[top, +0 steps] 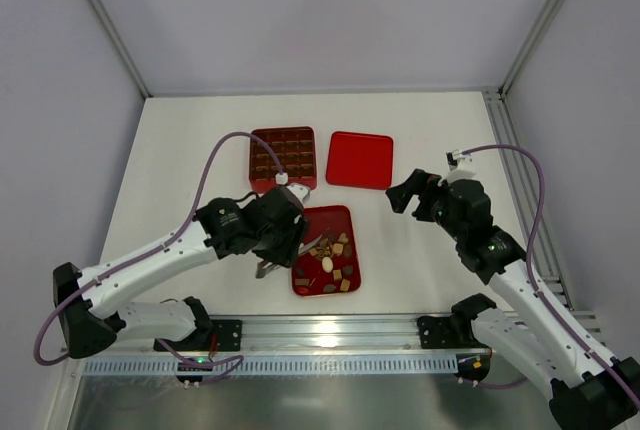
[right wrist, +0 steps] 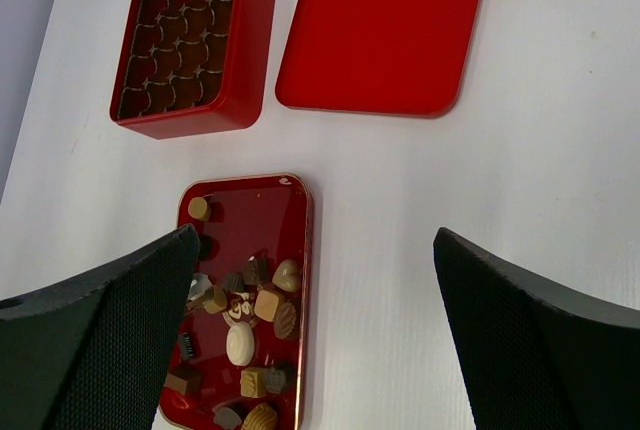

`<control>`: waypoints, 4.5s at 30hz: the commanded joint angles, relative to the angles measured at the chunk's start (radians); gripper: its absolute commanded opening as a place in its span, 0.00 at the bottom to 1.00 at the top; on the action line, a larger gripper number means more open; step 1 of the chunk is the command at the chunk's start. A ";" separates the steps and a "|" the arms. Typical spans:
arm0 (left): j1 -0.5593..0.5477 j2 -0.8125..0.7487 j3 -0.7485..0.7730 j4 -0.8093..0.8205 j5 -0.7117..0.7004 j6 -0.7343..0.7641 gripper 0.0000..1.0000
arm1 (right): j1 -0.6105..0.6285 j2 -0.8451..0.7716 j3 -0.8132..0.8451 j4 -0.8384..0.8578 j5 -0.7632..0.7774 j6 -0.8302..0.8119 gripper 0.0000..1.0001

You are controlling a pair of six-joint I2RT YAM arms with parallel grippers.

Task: Pack the chocolate

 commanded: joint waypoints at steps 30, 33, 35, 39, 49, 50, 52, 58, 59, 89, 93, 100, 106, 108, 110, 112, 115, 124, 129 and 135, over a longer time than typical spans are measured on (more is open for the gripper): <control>-0.051 0.027 -0.075 0.035 0.011 -0.012 0.46 | 0.002 -0.022 -0.016 0.025 -0.002 0.013 1.00; -0.051 0.033 -0.076 0.035 0.011 -0.009 0.43 | 0.004 -0.022 -0.017 0.028 -0.003 0.013 1.00; -0.051 0.039 -0.077 0.035 0.010 -0.008 0.43 | 0.002 -0.021 -0.020 0.028 -0.002 0.014 1.00; -0.051 0.046 -0.071 0.034 0.013 -0.006 0.43 | 0.004 -0.021 -0.022 0.029 -0.003 0.014 1.00; -0.051 0.065 -0.066 0.032 0.010 0.005 0.41 | 0.002 -0.018 -0.031 0.041 -0.006 0.017 1.00; -0.051 0.066 -0.066 0.032 0.010 0.006 0.40 | 0.002 -0.018 -0.031 0.041 -0.006 0.017 1.00; -0.051 0.067 -0.062 0.031 0.010 0.006 0.40 | 0.002 -0.018 -0.031 0.040 -0.002 0.013 1.00; -0.051 0.069 -0.048 0.017 0.005 0.008 0.36 | 0.002 -0.018 -0.031 0.040 -0.003 0.017 1.00; -0.051 0.069 -0.042 0.014 0.003 0.011 0.35 | 0.002 -0.019 -0.031 0.041 -0.003 0.016 1.00; -0.051 0.082 0.023 -0.035 0.013 0.035 0.32 | 0.002 -0.024 -0.025 0.031 0.000 0.013 1.00; -0.051 0.085 0.010 -0.026 0.023 0.037 0.32 | 0.002 -0.022 -0.026 0.032 0.000 0.011 1.00; -0.051 0.099 0.001 -0.017 0.029 0.041 0.33 | 0.002 -0.019 -0.020 0.031 0.002 0.008 1.00; -0.051 0.110 0.001 -0.012 0.029 0.045 0.35 | 0.002 -0.019 -0.023 0.032 0.003 0.008 1.00; -0.051 0.116 0.001 -0.012 0.026 0.046 0.36 | 0.001 -0.019 -0.025 0.034 0.003 0.008 1.00; -0.051 0.119 0.003 -0.009 0.026 0.048 0.37 | 0.002 -0.022 -0.025 0.032 0.005 0.008 1.00; -0.051 0.127 0.004 -0.001 0.025 0.049 0.37 | 0.004 -0.022 -0.028 0.032 0.005 0.010 1.00; -0.051 0.139 0.006 0.006 0.023 0.052 0.37 | 0.002 -0.022 -0.030 0.031 0.006 0.007 1.00; -0.051 0.150 0.013 0.017 0.025 0.054 0.36 | 0.004 -0.027 -0.031 0.028 0.009 0.007 1.00; -0.051 0.136 0.015 0.006 0.023 0.049 0.34 | 0.004 -0.027 -0.034 0.031 0.008 0.010 1.00; -0.051 0.124 0.036 -0.021 0.014 0.049 0.28 | 0.002 -0.025 -0.036 0.034 0.003 0.011 1.00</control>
